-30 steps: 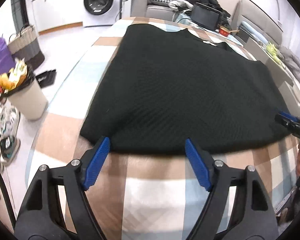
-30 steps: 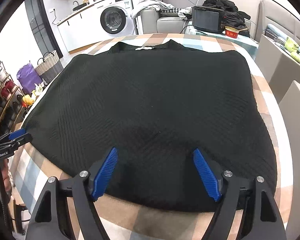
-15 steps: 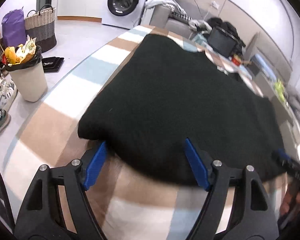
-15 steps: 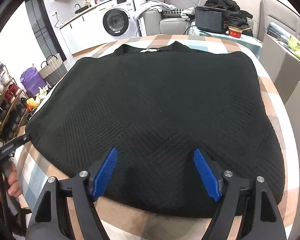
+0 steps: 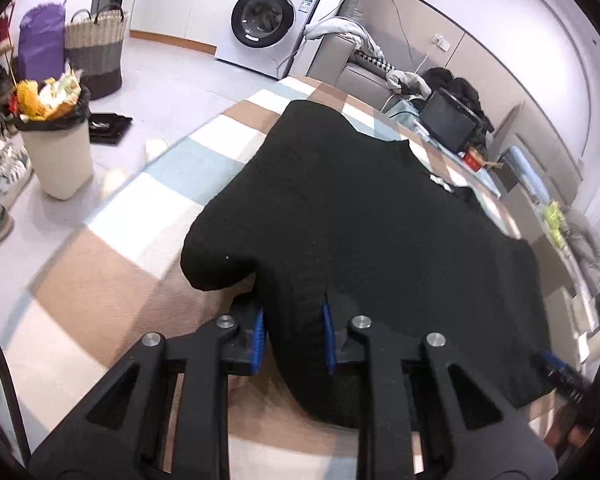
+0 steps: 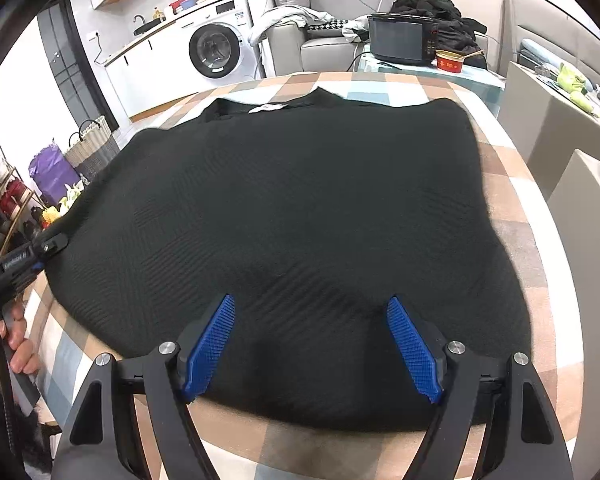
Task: Fold small clothes
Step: 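Fold the held side edge over the sweater body with the left tool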
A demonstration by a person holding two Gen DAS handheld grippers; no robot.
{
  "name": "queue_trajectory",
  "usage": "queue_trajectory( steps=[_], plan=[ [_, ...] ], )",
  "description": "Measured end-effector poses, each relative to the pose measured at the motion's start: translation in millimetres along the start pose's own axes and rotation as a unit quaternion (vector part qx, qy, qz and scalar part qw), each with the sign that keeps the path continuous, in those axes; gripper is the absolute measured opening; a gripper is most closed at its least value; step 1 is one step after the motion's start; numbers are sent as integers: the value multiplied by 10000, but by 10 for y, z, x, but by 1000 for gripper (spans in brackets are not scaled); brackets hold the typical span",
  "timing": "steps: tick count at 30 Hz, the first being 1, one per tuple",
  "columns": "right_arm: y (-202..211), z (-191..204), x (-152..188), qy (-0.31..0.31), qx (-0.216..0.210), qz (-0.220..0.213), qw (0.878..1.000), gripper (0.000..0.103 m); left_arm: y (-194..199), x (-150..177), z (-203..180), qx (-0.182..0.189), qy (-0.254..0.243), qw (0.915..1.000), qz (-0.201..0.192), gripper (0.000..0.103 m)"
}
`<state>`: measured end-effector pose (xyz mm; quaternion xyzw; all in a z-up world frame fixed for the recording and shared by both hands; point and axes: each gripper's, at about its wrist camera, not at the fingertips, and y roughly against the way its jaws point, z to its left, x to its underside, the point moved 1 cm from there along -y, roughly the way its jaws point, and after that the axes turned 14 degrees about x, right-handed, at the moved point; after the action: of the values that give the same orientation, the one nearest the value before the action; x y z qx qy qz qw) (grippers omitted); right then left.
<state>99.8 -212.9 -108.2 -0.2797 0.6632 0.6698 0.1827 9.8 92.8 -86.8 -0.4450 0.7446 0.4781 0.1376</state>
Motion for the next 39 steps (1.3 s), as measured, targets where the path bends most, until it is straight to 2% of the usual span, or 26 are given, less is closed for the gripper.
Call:
queue_trajectory(
  steps=[4,8,11,14,17,18,19,20,21,22,24,26,27,28,32,34,35,36,38,39],
  plan=[
    [-29,-12,-10,-101,-79,24,9999,80,110,-41,-209,-14,-422,9990,-155,19],
    [15,1,-25,-131,-113,-39,9998,80,109,-203,-713,201,-1270,9911,-346,18],
    [89,-51,-8,-179,-101,-113,9997,80,32,-254,-1235,750,-1987,9766,-326,17],
    [147,-174,2,-313,-14,-154,9994,80,-77,-195,-1703,1341,-2407,9611,-210,16],
    [205,-315,45,-475,112,-146,9987,80,-295,30,-2169,1981,-2749,9404,279,16],
    [243,-357,79,-518,165,-152,9984,80,-399,138,-2291,2146,-2867,9320,551,17],
    [263,-414,101,-571,229,-151,9980,80,-551,289,-2404,2267,-3000,9214,983,19],
    [286,-481,121,-653,305,-145,9973,80,-658,407,-2466,2286,-3070,9143,1327,20],
    [303,-544,136,-724,368,-129,9966,80,-730,479,-2486,2305,-3096,9091,1568,24],
    [320,-601,153,-793,427,-107,9959,80,-811,584,-2481,2358,-3107,9003,1933,29],
    [361,-716,177,-908,517,-74,9945,81,-775,671,-2404,2604,-2976,8938,2114,36],
    [402,-791,192,-974,572,-91,9936,81,-680,661,-2303,2666,-2875,8970,2041,54],
    [422,-817,192,-997,573,-108,9933,81,-624,620,-2255,2650,-2825,9011,1951,67],
    [438,-828,184,-1013,552,-119,9932,80,-530,557,-2177,2671,-2736,9072,1755,72],
    [503,-772,115,-926,387,-215,9947,80,-365,441,-1913,2367,-2490,9282,1432,73],
    [540,-727,82,-907,265,-278,9951,80,-414,382,-1776,2026,-2365,9408,1341,73],
    [556,-706,66,-914,146,-281,9953,80,-423,376,-1736,1946,-2324,9432,1358,73],
    [568,-681,52,-924,26,-277,9953,80,-477,390,-1717,1933,-2256,9442,1423,73],
    [579,-629,27,-915,-105,-291,9953,80,-545,452,-1727,2078,-2201,9400,1572,73],
    [582,-600,11,-911,-139,-313,9953,80,-562,515,-1773,2132,-2328,9341,1670,73]
  ],
)
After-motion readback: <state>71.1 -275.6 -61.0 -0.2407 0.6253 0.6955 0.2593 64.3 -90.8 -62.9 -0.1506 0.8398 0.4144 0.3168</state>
